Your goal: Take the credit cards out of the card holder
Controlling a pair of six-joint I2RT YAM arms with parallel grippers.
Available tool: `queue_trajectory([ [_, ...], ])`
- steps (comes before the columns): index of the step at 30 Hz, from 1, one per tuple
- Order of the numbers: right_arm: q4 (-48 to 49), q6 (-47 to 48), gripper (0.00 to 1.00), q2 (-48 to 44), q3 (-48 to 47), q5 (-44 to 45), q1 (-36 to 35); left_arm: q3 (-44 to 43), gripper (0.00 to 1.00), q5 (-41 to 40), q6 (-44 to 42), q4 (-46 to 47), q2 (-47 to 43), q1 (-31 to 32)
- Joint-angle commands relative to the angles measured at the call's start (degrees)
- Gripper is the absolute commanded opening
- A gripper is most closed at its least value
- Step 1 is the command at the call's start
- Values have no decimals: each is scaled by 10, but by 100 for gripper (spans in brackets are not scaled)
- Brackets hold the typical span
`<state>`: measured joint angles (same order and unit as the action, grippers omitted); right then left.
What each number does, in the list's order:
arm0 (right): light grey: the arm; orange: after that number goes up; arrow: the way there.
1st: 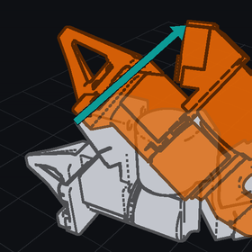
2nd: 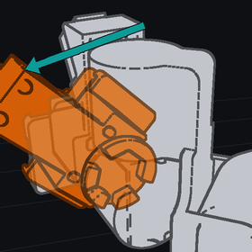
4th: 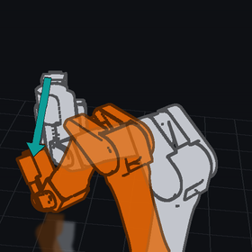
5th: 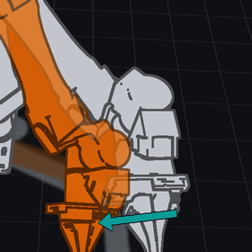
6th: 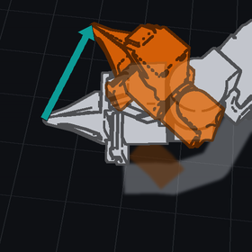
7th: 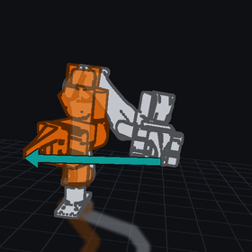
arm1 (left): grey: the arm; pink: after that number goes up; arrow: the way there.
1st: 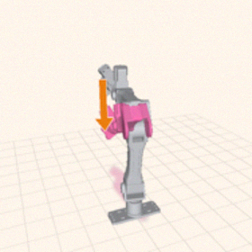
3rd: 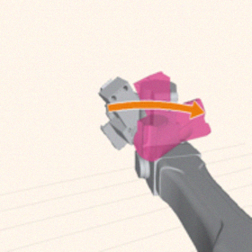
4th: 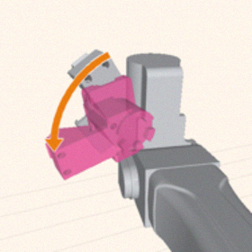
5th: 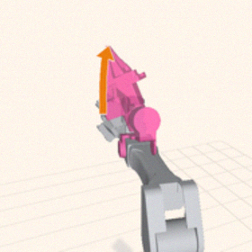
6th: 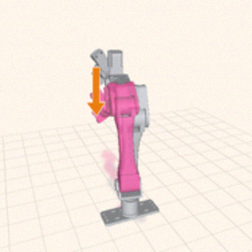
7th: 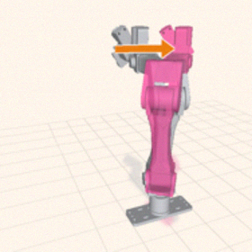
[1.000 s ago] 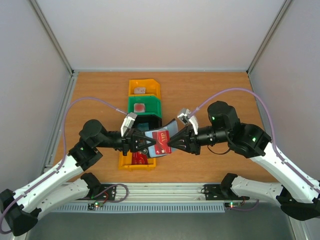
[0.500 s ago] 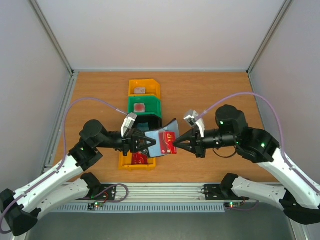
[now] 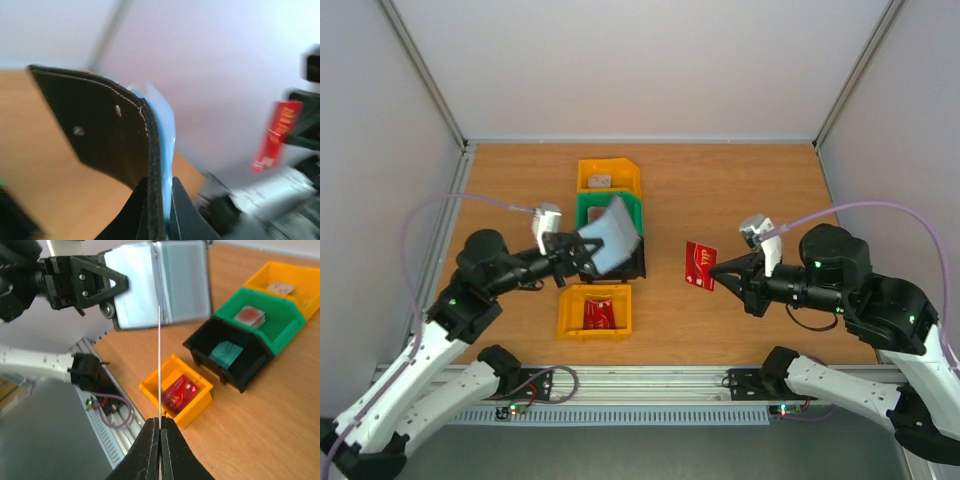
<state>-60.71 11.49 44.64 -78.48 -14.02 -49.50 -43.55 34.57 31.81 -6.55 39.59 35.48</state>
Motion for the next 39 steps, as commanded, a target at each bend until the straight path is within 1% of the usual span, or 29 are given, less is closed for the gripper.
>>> queue_trajectory([
  [1,-6,-65,1,56,-35,52,2,-75,0,-201,-143,-125,-47,-57],
  [3,10,-91,1,119,-35,20,0,-97,0,-251,-160,-156,-58,-83],
  [5,79,-133,1,169,-10,-8,-13,-114,0,-292,-162,-183,-66,-111],
  [7,155,-176,1,216,23,-7,-31,-123,0,-318,-162,-203,-76,-138],
  [12,252,-260,1,340,39,20,-77,-109,0,-314,-146,-241,-107,-185],
  [16,275,-299,1,435,33,30,-112,-83,0,-302,-115,-239,-118,-204],
  [19,325,-337,1,469,64,21,-115,-64,0,-285,-98,-224,-121,-205],
  [27,349,-397,1,549,73,21,-140,-40,0,-252,-80,-196,-118,-205],
  [29,371,-416,1,561,86,6,-141,-38,0,-247,-81,-193,-116,-205],
  [31,386,-429,1,568,93,-2,-144,-37,0,-245,-83,-193,-116,-205],
  [33,378,-432,1,569,91,0,-149,-38,0,-245,-85,-193,-116,-205],
  [39,371,-454,1,544,119,14,-156,-35,0,-239,-83,-195,-116,-205],
])
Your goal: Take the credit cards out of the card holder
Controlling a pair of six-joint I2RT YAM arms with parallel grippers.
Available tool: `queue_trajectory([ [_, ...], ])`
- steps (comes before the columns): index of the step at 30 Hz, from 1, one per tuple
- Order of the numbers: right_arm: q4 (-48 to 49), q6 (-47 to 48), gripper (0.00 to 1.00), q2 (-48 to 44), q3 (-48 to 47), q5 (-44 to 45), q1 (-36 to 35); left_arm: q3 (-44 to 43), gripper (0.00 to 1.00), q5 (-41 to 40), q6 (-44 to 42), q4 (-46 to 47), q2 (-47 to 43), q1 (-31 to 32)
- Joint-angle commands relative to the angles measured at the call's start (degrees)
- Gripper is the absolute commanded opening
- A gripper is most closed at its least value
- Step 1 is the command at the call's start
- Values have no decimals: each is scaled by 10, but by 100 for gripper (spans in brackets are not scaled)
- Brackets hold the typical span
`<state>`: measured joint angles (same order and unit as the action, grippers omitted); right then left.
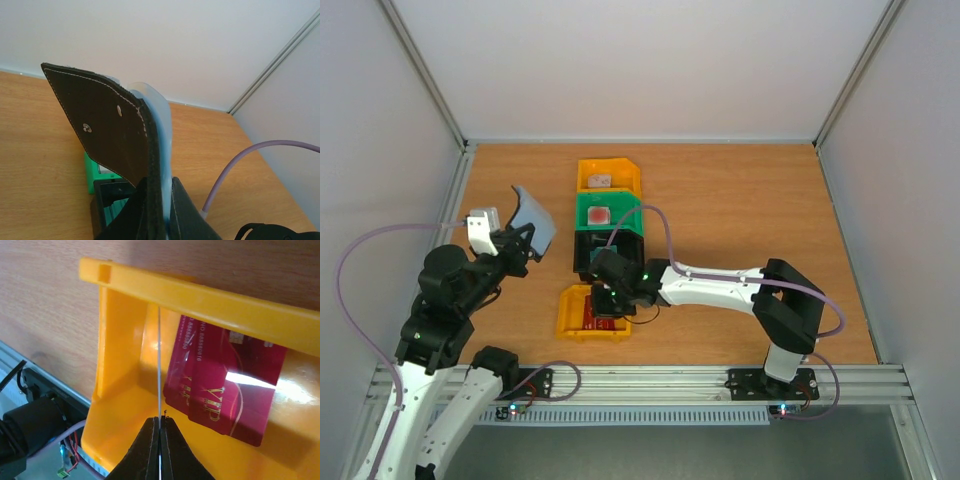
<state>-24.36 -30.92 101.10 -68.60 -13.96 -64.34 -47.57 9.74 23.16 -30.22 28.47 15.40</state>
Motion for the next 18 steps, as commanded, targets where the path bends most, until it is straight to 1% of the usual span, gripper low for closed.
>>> queue_trajectory([
  [1,6,-32,1,-25,26,22,-8,6,0,11,5,43,-4,-5],
  [3,6,-36,1,-25,33,30,-8,6,0,14,6,44,-4,-4],
  [8,7,-32,1,5,25,10,-8,4,0,22,7,45,-1,-4],
  [10,4,-28,3,8,24,15,-7,5,0,29,6,48,-2,-4],
  [13,-27,-28,18,-1,19,41,-6,9,0,37,8,48,-2,-4],
  [15,-46,-30,33,-11,15,58,-6,10,0,46,11,51,-1,-4],
  [18,-107,-3,40,-24,-15,87,-6,12,0,65,16,60,4,-4],
])
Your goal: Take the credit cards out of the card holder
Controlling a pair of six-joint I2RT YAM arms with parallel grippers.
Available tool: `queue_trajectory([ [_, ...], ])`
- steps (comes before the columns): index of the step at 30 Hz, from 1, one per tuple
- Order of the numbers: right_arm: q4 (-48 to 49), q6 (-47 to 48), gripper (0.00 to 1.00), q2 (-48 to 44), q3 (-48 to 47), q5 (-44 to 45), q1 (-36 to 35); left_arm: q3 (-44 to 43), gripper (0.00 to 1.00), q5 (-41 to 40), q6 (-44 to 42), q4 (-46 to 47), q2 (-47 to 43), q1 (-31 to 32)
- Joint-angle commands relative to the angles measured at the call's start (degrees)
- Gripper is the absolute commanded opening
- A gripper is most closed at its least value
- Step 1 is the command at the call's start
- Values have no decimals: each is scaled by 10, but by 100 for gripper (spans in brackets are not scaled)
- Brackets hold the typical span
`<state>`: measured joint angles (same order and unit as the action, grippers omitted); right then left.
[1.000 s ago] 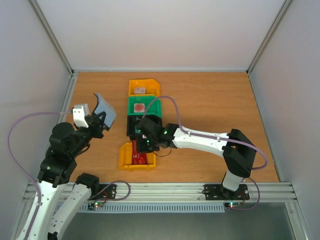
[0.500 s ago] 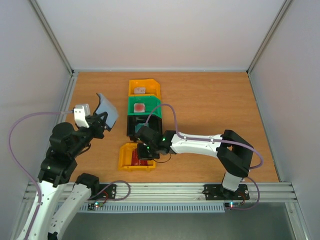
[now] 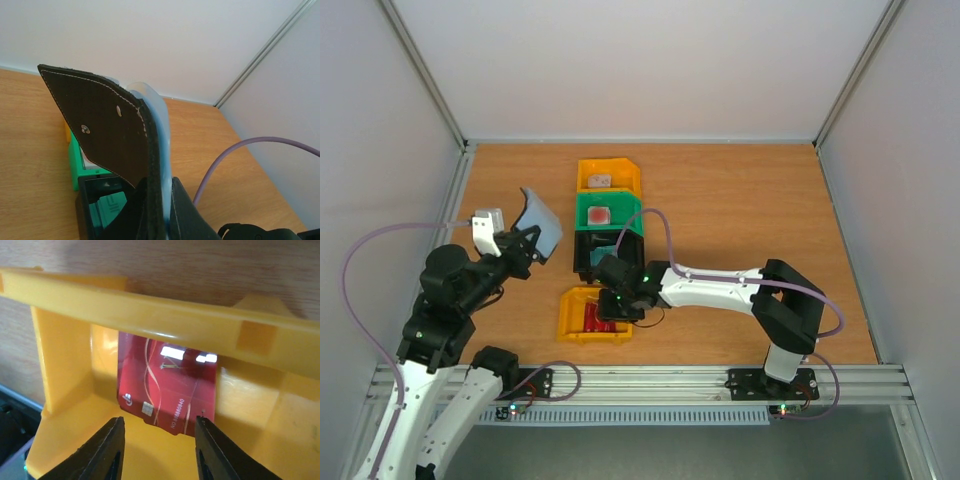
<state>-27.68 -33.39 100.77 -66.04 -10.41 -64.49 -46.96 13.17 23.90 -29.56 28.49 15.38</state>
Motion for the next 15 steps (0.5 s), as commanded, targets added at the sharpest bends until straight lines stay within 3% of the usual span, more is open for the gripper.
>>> queue_trajectory([
  [1,-102,35,41,-24,-59,63,-5,6,0,35,9,55,6,-4],
  [6,-213,103,44,-55,-156,102,-5,16,0,89,7,90,8,-4],
  [9,-241,191,47,-95,-207,102,-4,28,0,203,0,177,6,-4],
  [12,-295,305,54,-158,-243,132,-2,43,0,321,17,299,-1,-4],
  [15,-346,389,57,-240,-236,148,20,79,0,418,113,479,15,-3],
])
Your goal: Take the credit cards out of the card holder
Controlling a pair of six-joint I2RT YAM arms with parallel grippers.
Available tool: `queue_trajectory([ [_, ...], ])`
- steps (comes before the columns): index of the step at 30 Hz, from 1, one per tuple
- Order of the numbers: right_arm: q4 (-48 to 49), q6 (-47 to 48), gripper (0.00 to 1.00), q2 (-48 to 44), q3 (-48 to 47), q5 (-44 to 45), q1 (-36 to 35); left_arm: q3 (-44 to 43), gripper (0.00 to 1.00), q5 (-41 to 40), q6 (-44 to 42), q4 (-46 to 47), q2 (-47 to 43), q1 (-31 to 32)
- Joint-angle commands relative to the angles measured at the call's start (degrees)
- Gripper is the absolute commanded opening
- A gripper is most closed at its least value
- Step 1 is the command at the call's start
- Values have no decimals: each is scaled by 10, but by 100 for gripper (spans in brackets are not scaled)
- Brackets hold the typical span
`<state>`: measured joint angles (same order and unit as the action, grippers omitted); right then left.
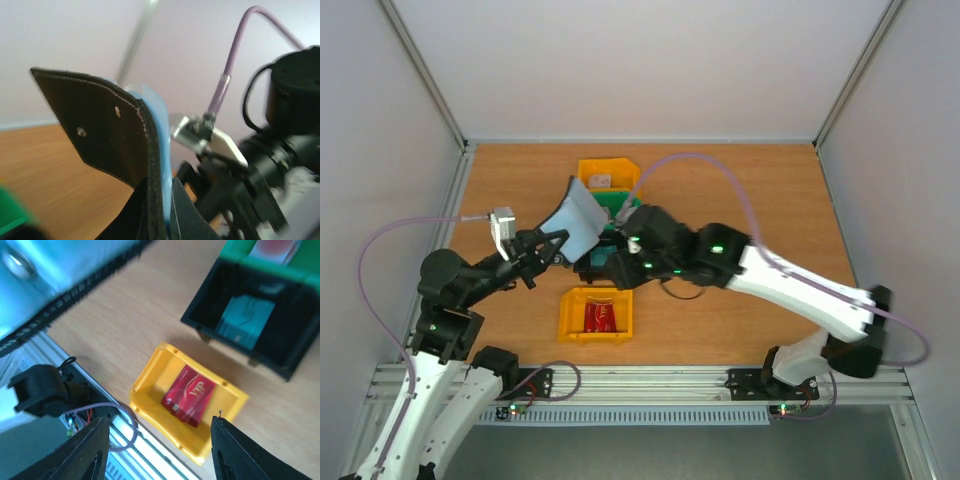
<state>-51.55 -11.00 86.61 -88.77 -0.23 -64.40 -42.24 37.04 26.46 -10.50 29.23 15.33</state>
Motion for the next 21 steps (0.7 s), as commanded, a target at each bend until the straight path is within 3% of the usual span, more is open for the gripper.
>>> queue_trajectory([
  [1,-121,180,57,-134,-6,37,34,45,0,209,138,347,18,-2],
  [4,-128,225,64,-214,-1,-44,53,45,0,264,189,404,34,2],
  [8,-84,253,71,-278,20,-135,54,32,0,363,142,406,40,25],
  [10,-62,255,72,-277,24,-154,54,18,0,396,80,326,37,41],
  [12,-38,260,75,-262,25,-187,53,-8,0,417,-36,188,31,59],
  [14,-8,272,79,-246,23,-234,53,-64,0,430,-215,5,36,80],
  [16,7,288,80,-236,17,-255,53,-104,0,445,-340,-121,52,91],
  [18,5,308,80,-231,10,-263,53,-115,0,450,-389,-157,60,93],
  [21,2,322,79,-228,12,-276,53,-110,0,448,-390,-156,52,95],
])
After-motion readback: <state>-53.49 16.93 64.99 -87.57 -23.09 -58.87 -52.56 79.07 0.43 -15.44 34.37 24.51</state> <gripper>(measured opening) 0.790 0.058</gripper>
